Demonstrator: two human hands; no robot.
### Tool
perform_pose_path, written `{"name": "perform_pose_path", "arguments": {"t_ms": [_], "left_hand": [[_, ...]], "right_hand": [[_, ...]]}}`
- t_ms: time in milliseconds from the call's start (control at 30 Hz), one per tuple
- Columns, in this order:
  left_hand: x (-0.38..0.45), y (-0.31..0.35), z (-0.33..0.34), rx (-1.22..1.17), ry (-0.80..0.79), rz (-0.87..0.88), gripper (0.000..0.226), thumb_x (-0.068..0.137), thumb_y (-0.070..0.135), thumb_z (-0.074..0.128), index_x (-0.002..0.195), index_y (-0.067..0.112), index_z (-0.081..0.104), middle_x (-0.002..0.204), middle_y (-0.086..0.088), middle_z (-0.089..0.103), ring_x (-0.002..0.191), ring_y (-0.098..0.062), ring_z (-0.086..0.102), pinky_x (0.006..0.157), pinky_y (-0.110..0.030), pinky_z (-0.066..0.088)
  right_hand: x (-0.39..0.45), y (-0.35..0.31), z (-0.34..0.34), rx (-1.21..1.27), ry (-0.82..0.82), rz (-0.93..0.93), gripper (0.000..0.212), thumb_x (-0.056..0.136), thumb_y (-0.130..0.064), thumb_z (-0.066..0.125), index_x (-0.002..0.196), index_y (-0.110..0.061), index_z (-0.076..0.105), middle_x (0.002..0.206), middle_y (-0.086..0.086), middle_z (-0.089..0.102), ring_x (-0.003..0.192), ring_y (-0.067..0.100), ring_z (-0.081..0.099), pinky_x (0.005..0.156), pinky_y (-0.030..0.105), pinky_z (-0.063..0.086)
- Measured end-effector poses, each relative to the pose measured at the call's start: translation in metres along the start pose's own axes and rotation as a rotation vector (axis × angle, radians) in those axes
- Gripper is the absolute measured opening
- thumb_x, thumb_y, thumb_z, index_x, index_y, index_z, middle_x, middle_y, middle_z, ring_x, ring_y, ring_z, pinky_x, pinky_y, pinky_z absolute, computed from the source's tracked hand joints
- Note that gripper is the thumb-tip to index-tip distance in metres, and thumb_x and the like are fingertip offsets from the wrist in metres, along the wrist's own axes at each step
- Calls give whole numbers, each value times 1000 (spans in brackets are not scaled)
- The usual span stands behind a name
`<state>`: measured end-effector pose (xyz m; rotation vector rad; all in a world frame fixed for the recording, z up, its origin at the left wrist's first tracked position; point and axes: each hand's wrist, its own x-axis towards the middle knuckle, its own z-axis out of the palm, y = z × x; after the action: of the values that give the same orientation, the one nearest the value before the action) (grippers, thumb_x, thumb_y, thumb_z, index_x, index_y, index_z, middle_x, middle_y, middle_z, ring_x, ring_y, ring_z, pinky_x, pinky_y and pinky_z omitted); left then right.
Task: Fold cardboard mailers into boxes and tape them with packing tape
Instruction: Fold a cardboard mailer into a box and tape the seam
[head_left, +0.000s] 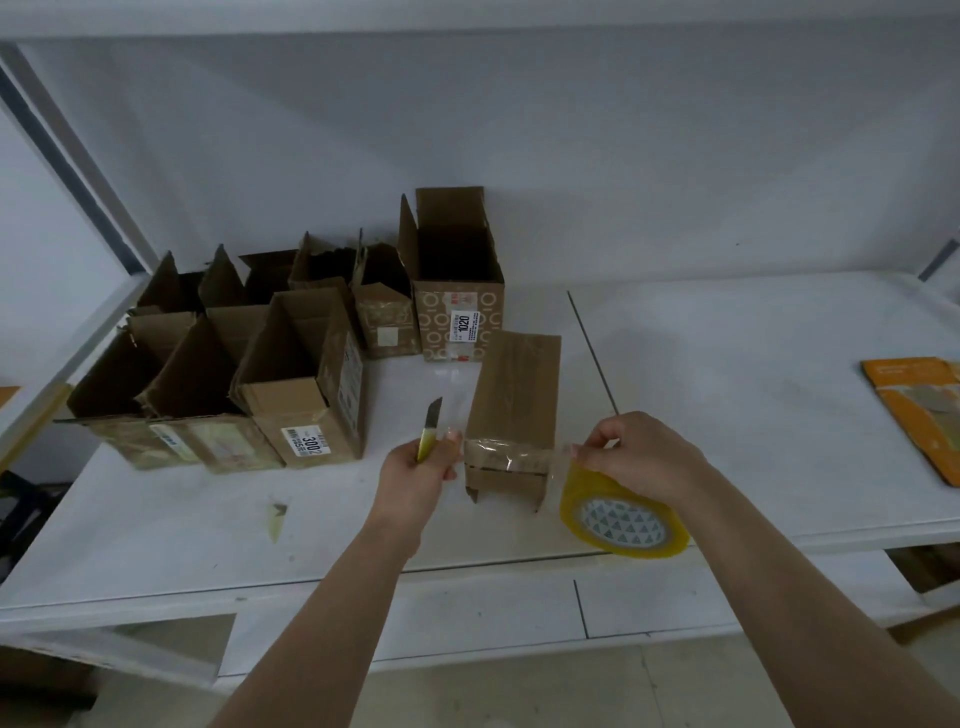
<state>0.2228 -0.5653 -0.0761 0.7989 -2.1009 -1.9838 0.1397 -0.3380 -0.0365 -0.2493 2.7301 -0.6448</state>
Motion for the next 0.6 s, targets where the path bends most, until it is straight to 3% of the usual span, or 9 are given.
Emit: {"name": "perform_pose_path", "arguments": {"t_ms": [133,367,500,600], "left_hand": [[-1,2,2,-158,-123,-164,36,93,39,59,71,11,59,50,3,49,38,-7,33,36,-19,25],[-8,-9,7,-122,-202,-343,57,80,69,55,61,16,50,51,1,39,39,-10,28,37,-19,22],[-1,6,-6,74,-114,-198,46,91,55,53,83,10,60,63,-1,44,47,-10,34,43,-21,28],[6,40,-18,148,-16,75,41,99,49,41,94,12,55,70,-1,47,55,-12,41,51,-25,34]], "right_hand": [[1,-7,12,2,-8,-8,33,79,-72,53,80,-39,58,86,-16,58,81,10,59,69,29,45],[1,-6,10,33,-9,5,32,80,-70,54,78,-38,57,86,-15,57,80,10,58,72,31,48],[1,-7,11,76,-21,8,35,80,-70,55,86,-36,61,85,-14,59,79,9,59,77,35,52],[2,-7,10,83,-23,-2,34,80,-69,55,84,-36,61,88,-12,60,83,12,61,83,40,53]]}}
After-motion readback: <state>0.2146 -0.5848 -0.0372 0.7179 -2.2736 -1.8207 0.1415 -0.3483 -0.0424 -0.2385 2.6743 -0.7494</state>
